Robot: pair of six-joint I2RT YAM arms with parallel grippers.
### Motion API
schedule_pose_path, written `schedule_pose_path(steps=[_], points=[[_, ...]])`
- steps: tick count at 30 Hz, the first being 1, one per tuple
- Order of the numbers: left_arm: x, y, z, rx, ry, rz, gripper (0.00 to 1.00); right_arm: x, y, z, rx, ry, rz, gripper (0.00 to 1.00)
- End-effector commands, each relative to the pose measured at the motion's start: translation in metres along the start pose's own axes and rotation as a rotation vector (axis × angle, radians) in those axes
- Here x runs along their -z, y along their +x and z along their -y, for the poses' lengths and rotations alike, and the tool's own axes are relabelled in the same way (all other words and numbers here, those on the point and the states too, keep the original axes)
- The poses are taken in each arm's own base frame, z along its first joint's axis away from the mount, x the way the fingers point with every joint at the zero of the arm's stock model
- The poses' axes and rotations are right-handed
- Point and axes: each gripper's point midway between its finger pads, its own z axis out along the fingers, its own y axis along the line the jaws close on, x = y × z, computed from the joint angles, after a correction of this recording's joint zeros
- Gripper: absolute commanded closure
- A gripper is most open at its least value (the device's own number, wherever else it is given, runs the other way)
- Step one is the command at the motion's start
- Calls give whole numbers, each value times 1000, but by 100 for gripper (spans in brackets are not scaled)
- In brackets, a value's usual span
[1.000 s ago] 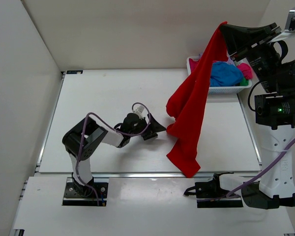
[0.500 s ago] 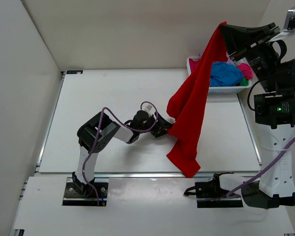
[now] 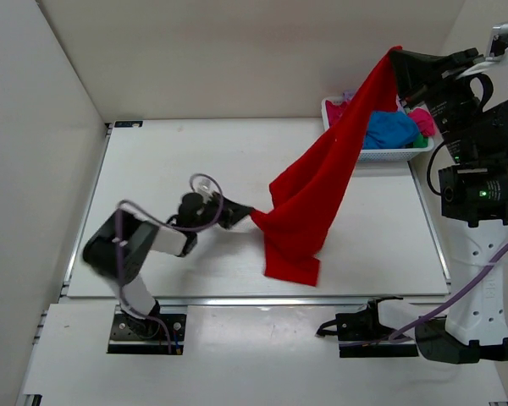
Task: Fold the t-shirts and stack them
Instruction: Flatten out the tshirt
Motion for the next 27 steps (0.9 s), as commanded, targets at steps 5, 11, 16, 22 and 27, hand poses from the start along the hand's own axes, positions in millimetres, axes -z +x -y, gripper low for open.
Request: schedule_pose_path(steps=[5, 11, 16, 22, 27], points=[[142, -116, 203, -601, 60, 519, 100, 34, -31, 23, 154, 177, 61, 100], [238, -123, 287, -814, -73, 735, 100, 49, -29, 28, 162, 215, 3, 100], [304, -113, 304, -907, -204, 914, 100, 67, -23, 38, 215, 291, -49, 99], [329, -107, 320, -943, -326, 948, 100, 81, -25, 29, 207, 285, -47, 100], [305, -135, 274, -928, -515, 843, 100, 75, 18, 39, 143, 245, -139, 100]])
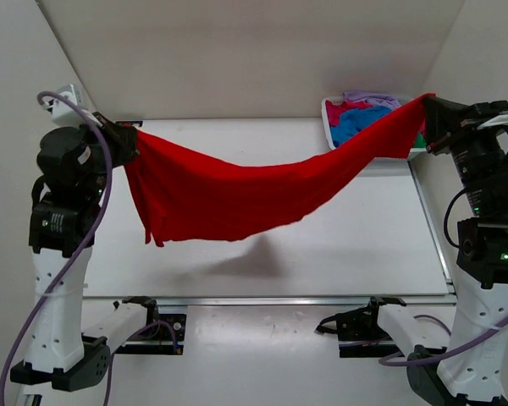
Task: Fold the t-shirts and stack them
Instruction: Flatten out the tshirt
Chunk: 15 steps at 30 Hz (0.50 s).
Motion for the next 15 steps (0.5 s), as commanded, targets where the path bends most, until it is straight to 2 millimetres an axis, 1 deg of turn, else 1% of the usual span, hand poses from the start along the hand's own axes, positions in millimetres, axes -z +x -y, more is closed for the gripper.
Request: schedule_pose_path(steps=[1, 2, 3, 4, 5, 6, 7, 8, 9, 10, 11, 12, 13, 14, 15], points=[[-21, 57, -42, -93, -141, -183, 100, -13, 30, 3, -37, -37, -56, 100], [-31, 81, -57, -96, -169, -228, 100, -15, 44, 7, -48, -38, -78, 100], [-39, 82, -64, -91, -170, -218, 100, -17, 54, 11, -55, -29, -98, 100], [-46, 107, -74, -84, -175, -274, 100, -20, 71, 14, -67, -33, -133, 100], [-56, 125, -92, -90, -203, -306, 100, -24, 91, 20, -68, -25, -180, 100], [-66, 148, -106, -84, -218, -367, 100, -29, 113, 25, -82, -15, -230, 100], [-71, 157, -112, -92, -219, -395, 100, -29, 123, 27, -85, -21, -261, 100], [-81, 178, -123, -101, -241, -457, 98, -32, 151, 29, -107, -23, -330, 100], [-90, 199, -133, -113, -257, -517, 91, -34, 169, 32, -117, -24, -369, 100], [-95, 207, -136, -124, -255, -536, 76, -36, 188, 32, -126, -19, -412, 100], [-101, 224, -140, -116, -245, -587, 72, -33, 207, 32, -129, -13, -452, 100], [-105, 237, -145, -102, -256, -609, 66, -33, 226, 33, -122, -2, -482, 100], [-108, 239, -145, -105, -244, -598, 50, -33, 238, 34, -128, 4, -504, 100], [-109, 235, -155, -83, -263, -582, 38, -29, 258, 39, -138, 20, -546, 99], [-108, 234, -155, -76, -253, -573, 32, -28, 268, 42, -140, 24, -561, 100]])
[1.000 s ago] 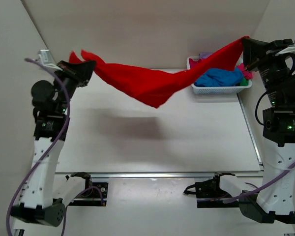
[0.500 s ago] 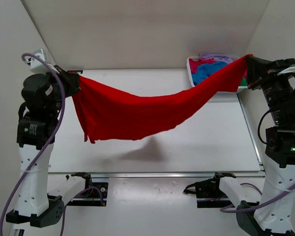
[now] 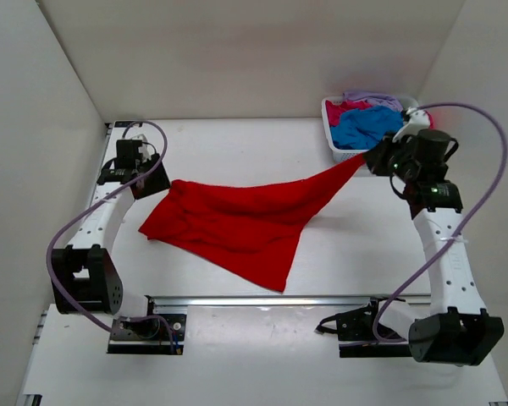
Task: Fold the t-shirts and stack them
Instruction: Flatten out the tshirt
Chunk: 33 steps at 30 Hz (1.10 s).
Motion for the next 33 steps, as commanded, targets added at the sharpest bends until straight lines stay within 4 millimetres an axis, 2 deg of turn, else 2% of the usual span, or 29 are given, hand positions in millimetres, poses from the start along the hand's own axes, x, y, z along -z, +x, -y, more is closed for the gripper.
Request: schedule_pose_path(steps=[1, 4, 5, 7, 9, 10, 11, 13, 14, 15, 16, 19, 20, 21, 23, 26, 28, 33], points=[[23, -30, 8, -1, 84, 140, 31, -6, 8, 6, 24, 9, 14, 100], [28, -15, 14, -48, 108, 106, 30, -14, 29, 12, 16, 5, -35, 100], [32, -8, 25, -81, 144, 97, 30, -17, 34, 12, 19, 9, -46, 99], [36, 18, 34, -106, 198, 65, 35, -22, 50, 9, 34, 19, -87, 100], [41, 37, 60, -157, 302, 70, 39, -25, 58, 8, 38, 20, -109, 100], [40, 45, 63, -172, 309, 88, 39, -27, 66, 8, 25, 10, -131, 100], [38, 62, 71, -202, 332, 67, 41, -28, 72, 6, 20, 2, -146, 100], [29, 82, 69, -207, 297, 23, 40, -28, 76, 10, 20, 19, -155, 100], [22, 92, 66, -191, 290, -15, 41, -28, 81, 3, 37, 0, -174, 100], [22, 97, 73, -176, 331, -33, 40, -29, 81, 4, 35, 4, -172, 100], [21, 112, 75, -181, 351, -69, 40, -30, 82, 4, 35, 7, -175, 100], [21, 131, 92, -215, 376, -75, 37, -28, 82, 2, 28, -6, -174, 99], [19, 134, 95, -218, 374, -79, 37, -28, 83, 5, 26, 5, -176, 100], [16, 140, 98, -222, 371, -103, 37, -28, 86, -1, 30, -15, -187, 100], [9, 149, 93, -212, 327, -140, 40, -31, 92, -3, 30, -21, -205, 100], [0, 146, 79, -173, 275, -134, 44, -29, 97, -7, 41, -21, -217, 99], [-4, 137, 69, -148, 260, -95, 45, -29, 100, -9, 42, -30, -223, 100], [-7, 135, 54, -207, 176, -98, 44, -34, 117, -16, 40, -42, -266, 100]])
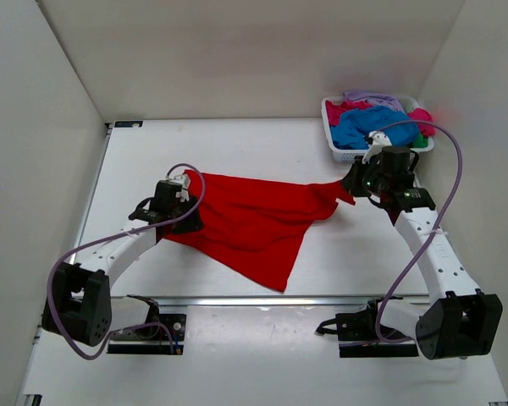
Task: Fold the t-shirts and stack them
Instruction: Flatten out the tshirt
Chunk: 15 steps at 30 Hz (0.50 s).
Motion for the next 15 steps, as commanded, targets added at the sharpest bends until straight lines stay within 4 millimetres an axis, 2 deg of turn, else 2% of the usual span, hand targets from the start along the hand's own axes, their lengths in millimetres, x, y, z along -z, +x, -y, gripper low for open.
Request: schedule_pose_path(steps=[1, 4, 9, 15], points=[[4, -11, -3, -47, -44, 43, 44, -7, 4, -2, 23, 1, -7, 100], [5, -19, -12, -18, -83, 103, 41, -10, 7, -8, 22, -22, -15, 100], [2, -36, -14, -21, -131, 176, 41, -12, 12, -9, 20, -25, -24, 100], [-17, -45, -15, -68, -188, 123, 42, -15, 19, -11, 23, -32, -42, 99]])
